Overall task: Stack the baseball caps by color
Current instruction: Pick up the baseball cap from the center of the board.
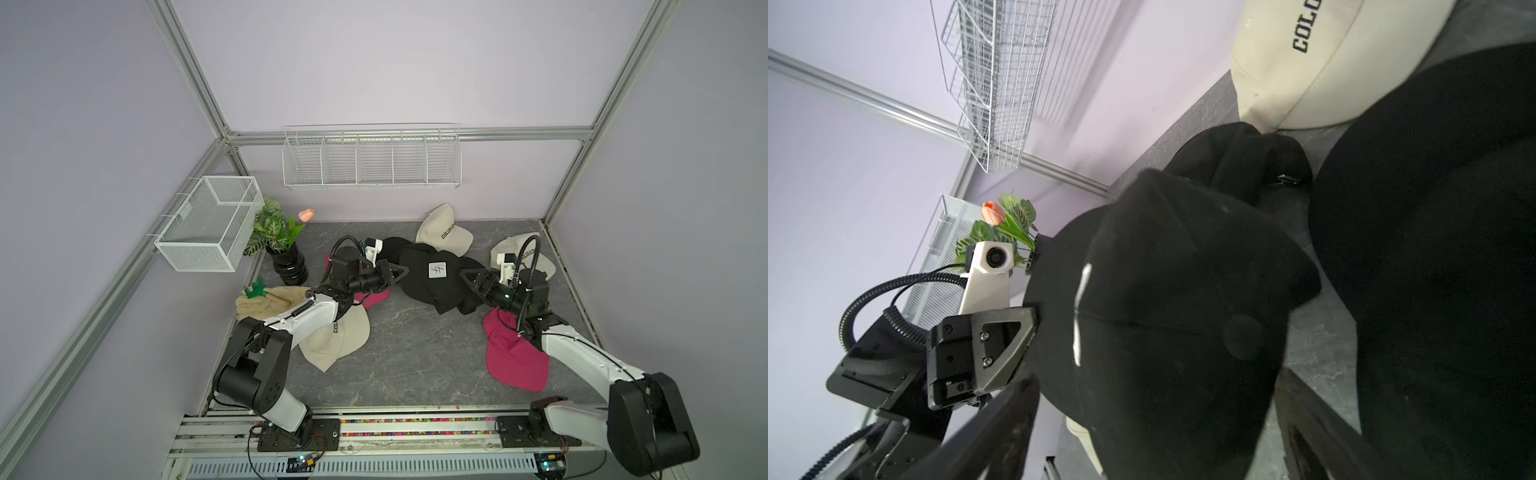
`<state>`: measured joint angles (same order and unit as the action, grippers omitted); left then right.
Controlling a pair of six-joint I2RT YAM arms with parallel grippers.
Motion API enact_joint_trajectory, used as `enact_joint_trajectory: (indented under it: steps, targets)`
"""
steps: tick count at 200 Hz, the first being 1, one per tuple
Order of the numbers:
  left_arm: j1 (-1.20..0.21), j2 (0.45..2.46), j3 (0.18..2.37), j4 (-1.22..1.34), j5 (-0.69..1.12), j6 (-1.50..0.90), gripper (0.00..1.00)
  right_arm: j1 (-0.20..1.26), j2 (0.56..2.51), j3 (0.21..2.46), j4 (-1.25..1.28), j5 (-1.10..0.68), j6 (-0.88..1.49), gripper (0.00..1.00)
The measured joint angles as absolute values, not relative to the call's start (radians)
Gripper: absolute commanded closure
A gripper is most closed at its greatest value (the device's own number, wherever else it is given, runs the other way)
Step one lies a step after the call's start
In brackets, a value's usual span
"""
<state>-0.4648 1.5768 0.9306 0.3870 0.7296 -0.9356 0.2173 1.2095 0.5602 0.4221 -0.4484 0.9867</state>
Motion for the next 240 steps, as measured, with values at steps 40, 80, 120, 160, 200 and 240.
enact_joint_trajectory:
  steps: [40,80,120,160,200,240]
  targets:
    - [-0.465,1.596,0.986,0.482,0.749,-0.979,1.00,0.213,1.208,0.486,0.569,-0.447,1.137,0.11]
    - [-0.465,1.659,1.022,0.578,0.774,-1.052,1.00,0.213,1.240,0.435,0.882,-0.431,1.231,0.11]
    - [-0.474,1.684,1.053,0.611,0.796,-1.088,1.00,0.213,1.385,0.471,1.179,-0.416,1.299,0.11]
    - [-0.488,1.701,1.082,0.624,0.820,-1.099,1.00,0.214,1.509,0.530,1.322,-0.409,1.344,0.11]
    - [-0.489,1.721,1.098,0.603,0.815,-1.097,1.00,0.222,1.528,0.588,1.351,-0.429,1.341,0.11]
    - [-0.485,1.763,1.105,0.594,0.809,-1.100,1.00,0.223,1.438,0.597,1.354,-0.485,1.316,0.08]
